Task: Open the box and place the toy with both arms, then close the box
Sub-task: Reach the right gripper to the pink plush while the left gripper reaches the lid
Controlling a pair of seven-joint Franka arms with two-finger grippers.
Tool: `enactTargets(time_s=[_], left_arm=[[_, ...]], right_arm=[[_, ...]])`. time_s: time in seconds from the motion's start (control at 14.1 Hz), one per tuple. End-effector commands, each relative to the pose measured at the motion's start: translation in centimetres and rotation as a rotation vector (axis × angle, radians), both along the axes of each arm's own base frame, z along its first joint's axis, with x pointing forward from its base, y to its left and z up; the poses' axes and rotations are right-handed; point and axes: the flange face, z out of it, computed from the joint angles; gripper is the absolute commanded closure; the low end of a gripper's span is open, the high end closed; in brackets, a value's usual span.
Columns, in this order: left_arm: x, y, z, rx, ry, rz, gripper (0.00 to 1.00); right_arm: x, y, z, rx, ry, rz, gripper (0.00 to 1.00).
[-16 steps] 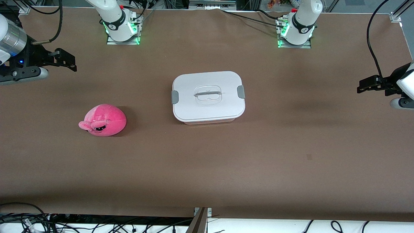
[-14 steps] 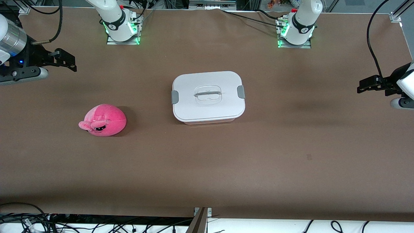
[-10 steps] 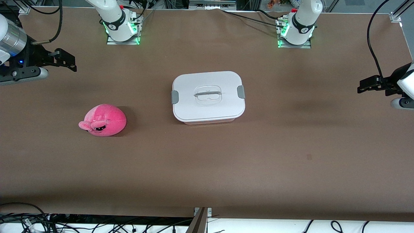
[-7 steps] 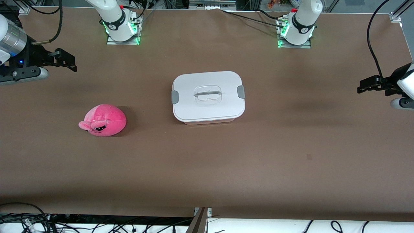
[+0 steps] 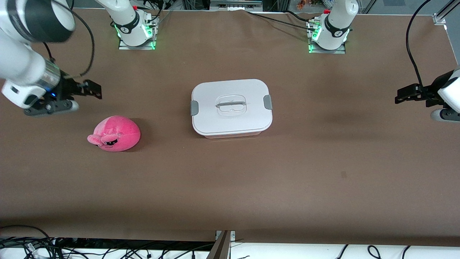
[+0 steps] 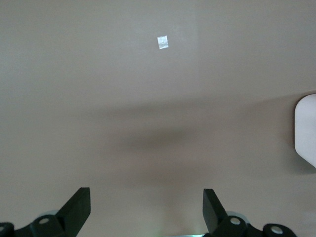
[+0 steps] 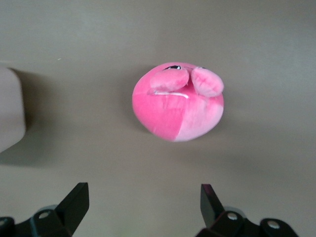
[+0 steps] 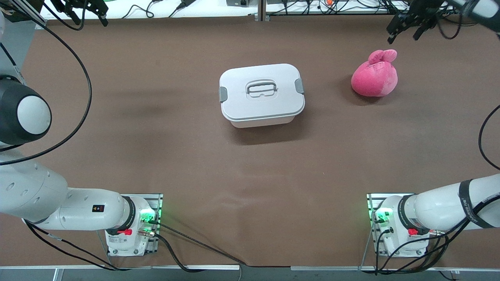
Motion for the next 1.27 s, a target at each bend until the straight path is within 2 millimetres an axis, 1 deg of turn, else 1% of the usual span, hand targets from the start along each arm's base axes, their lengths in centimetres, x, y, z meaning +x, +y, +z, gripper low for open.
enactTargets(time_s=[0.0,0.07,0.21,0.28,0.42,0.57,0.64,0.71,0.85,0.92,0.99,1.06,1.13,1.2], left_arm=[[0.5,-4.2,-0.4,0.009,0.009,-0.064,0.00],[0.7,-6.3,-1.3,0.009,0.025,-0.104,0.00],[0.4,-11.4,-1.7,0.009,0.030,-0.193,0.00],[-0.1,-14.2,-1.7,0.006,0.031,-0.240,0.00],[-1.3,-19.5,-2.1,-0.033,0.044,-0.320,0.00],[-3.1,-25.3,-2.9,-0.068,0.063,-0.423,0.00],[-4.0,-28.5,-3.9,-0.114,0.082,-0.477,0.00],[-4.6,-31.1,-5.2,-0.151,0.104,-0.507,0.00],[-7.0,-37.5,-7.1,-0.143,0.095,-0.611,0.00],[-8.1,-39.9,-8.0,-0.140,0.088,-0.651,0.00],[-9.0,-42.2,-9.1,-0.139,0.079,-0.689,0.00],[-9.8,-44.3,-10.0,-0.120,0.050,-0.750,0.00],[-10.1,-45.9,-10.9,-0.108,0.005,-0.826,0.00],[-10.2,-46.8,-12.0,-0.118,-0.021,-0.891,0.00]], right_arm=[[0.4,-1.9,-6.4,-0.001,-0.022,0.001,0.00],[0.8,-2.5,-8.1,-0.002,-0.020,0.000,0.00],[1.4,-2.6,-10.3,-0.003,-0.019,0.002,0.00],[1.7,-2.7,-11.1,-0.004,-0.022,0.001,0.00],[1.6,-2.8,-13.5,-0.005,-0.025,-0.001,0.00],[1.5,-3.1,-16.5,-0.008,-0.033,-0.006,0.00],[1.5,-3.1,-17.4,-0.009,-0.041,-0.006,0.00],[1.5,-3.2,-18.4,-0.010,-0.044,-0.007,0.00],[0.9,-4.0,-19.6,-0.010,-0.045,-0.019,0.00],[0.6,-4.2,-20.1,-0.010,-0.045,-0.022,0.02],[0.4,-4.2,-20.4,-0.009,-0.050,-0.009,0.14],[0.4,-4.2,-20.4,-0.008,-0.050,-0.002,0.34],[0.4,-4.2,-20.5,-0.008,-0.047,-0.002,0.57],[0.5,-4.3,-20.4,-0.008,-0.044,-0.001,0.81]])
